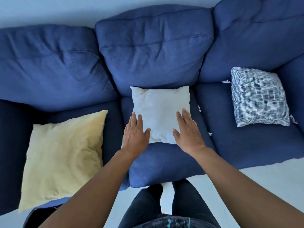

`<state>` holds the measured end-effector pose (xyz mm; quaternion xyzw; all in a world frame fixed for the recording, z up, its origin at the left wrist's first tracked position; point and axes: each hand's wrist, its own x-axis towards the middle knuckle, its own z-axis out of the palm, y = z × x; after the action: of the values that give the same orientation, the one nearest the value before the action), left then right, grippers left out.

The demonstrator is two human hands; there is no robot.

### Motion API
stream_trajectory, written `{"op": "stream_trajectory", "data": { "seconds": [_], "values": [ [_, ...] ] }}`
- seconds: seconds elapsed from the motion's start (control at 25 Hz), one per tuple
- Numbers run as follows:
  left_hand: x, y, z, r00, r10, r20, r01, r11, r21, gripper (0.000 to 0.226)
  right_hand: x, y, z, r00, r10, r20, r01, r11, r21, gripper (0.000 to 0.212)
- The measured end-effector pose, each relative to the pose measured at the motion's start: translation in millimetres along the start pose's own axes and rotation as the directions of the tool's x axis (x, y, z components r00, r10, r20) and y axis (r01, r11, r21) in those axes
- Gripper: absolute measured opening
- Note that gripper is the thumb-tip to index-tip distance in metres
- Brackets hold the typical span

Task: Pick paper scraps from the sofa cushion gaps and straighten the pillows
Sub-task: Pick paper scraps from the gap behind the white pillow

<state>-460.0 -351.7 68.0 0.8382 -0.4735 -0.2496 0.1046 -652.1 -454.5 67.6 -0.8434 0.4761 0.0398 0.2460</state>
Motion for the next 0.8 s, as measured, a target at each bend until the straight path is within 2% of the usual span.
{"op": "stream_trajectory", "data": {
  "seconds": [0.24,0.4,0.64,0.72,0.8],
  "values": [
    [40.4,4.9,35.2,0.991,-0.133,0.002,0.133,0.989,-0.058,0.07,53.6,34.4,15.7,0.992,-0.036,0.121,0.031,0.999,0.042,0.07],
    [75.4,-6.3,73.7,0.98,-0.198,0.031,0.199,0.979,-0.051,0.068,88.4,60.0,46.1,0.981,0.011,0.192,-0.03,0.995,0.097,0.071],
    [132.1,-35.6,137.4,0.983,-0.173,0.052,0.174,0.985,-0.017,0.064,140.7,85.2,114.8,0.969,-0.023,0.247,0.033,0.999,-0.035,0.078],
    [144.6,-45.2,148.1,0.978,-0.205,0.041,0.207,0.977,-0.057,0.068,153.9,90.5,127.5,0.979,0.045,0.197,-0.045,0.999,-0.001,0.088],
    [154.2,-55.4,151.7,0.952,-0.304,0.041,0.307,0.938,-0.16,0.079,168.1,97.9,132.2,0.972,0.181,0.153,-0.197,0.975,0.101,0.101]
  ]
}}
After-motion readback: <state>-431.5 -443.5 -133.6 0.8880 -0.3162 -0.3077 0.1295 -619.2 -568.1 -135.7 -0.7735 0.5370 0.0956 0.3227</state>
